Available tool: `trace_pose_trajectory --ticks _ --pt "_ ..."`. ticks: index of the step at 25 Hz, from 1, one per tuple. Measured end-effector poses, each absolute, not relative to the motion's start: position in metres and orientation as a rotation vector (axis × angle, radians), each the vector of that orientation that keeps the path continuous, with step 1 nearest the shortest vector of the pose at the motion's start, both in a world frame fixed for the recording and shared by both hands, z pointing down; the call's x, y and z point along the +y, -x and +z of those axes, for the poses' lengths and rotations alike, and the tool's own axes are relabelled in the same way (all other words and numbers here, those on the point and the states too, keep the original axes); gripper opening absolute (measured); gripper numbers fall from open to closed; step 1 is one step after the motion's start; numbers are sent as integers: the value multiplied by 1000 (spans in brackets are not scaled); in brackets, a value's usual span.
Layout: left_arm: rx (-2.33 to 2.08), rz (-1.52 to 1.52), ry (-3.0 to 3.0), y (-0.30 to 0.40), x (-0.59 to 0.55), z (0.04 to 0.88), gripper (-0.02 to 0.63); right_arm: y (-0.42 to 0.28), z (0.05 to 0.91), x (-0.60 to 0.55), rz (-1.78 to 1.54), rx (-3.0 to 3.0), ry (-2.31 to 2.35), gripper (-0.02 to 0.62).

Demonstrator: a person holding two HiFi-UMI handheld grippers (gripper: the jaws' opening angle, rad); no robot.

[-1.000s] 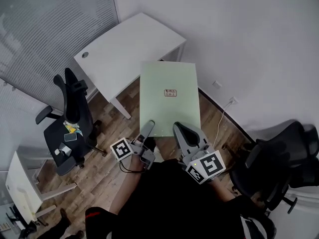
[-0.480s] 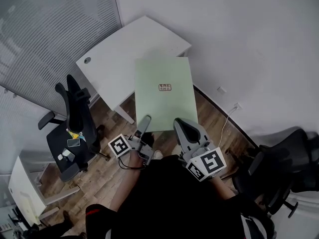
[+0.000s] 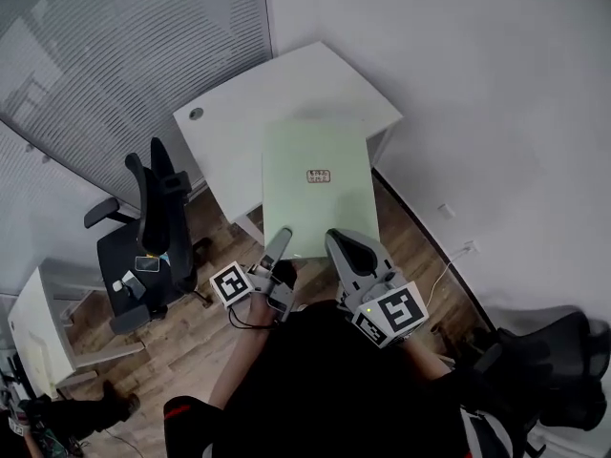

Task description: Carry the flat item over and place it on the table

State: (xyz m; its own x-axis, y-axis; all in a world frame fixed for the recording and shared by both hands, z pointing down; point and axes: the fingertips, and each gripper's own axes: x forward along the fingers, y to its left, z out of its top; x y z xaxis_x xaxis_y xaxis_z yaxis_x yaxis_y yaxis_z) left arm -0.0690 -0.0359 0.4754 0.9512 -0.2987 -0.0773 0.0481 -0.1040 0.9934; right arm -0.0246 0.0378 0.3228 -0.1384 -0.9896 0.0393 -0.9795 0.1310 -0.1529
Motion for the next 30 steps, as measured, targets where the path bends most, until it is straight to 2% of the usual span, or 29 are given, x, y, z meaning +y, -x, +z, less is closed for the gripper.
trace_pose_trajectory --ticks 9,30 --pt "-336 -438 -1582 31 -86 482 282 -43 327 -32 -286 2422 1885 1" --pt "-695 -550 -1517 -50 -148 536 282 -122 342 -136 -406 2799 1414 1"
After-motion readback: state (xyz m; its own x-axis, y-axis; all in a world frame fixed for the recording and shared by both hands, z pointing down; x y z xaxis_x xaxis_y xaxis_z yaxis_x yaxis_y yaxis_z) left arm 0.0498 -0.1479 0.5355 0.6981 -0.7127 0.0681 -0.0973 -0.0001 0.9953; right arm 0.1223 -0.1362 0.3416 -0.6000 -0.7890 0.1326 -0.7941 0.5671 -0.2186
